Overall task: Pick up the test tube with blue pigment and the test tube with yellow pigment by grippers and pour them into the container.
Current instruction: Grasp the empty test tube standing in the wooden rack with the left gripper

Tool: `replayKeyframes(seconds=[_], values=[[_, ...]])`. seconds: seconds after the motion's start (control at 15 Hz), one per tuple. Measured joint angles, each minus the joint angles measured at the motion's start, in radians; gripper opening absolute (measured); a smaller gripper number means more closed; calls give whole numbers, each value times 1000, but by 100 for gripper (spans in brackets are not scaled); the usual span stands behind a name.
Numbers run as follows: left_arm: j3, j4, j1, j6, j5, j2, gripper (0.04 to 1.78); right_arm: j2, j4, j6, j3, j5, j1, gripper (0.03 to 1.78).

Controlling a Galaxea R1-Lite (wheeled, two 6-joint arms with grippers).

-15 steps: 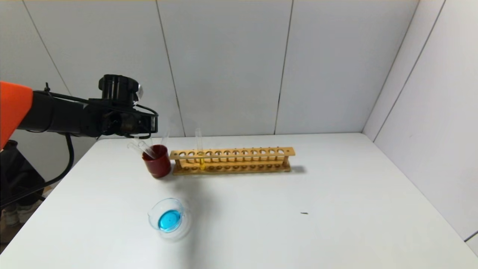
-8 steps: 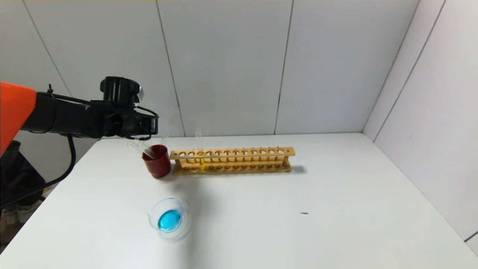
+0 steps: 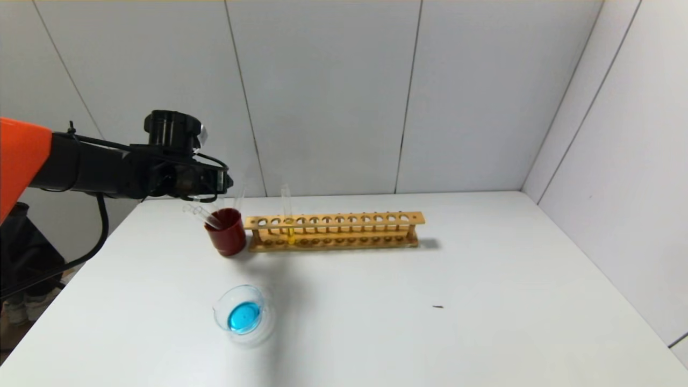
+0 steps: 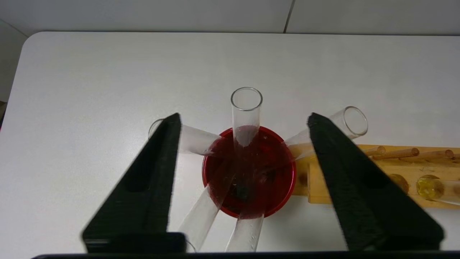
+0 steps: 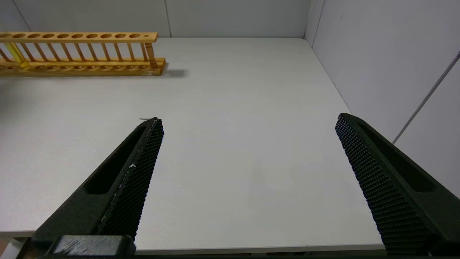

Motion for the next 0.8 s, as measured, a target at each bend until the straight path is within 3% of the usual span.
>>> replayKeyframes(seconds=[0.27,0.6,0.8], values=[[2,6,0,7,2,-17,170,0,0,0,0,0,0,175],[-3,24,-6,46,14,-97,175,0,0,0,0,0,0,175],[-22,131,-72,50,148,-177,175,0,0,0,0,0,0,175]])
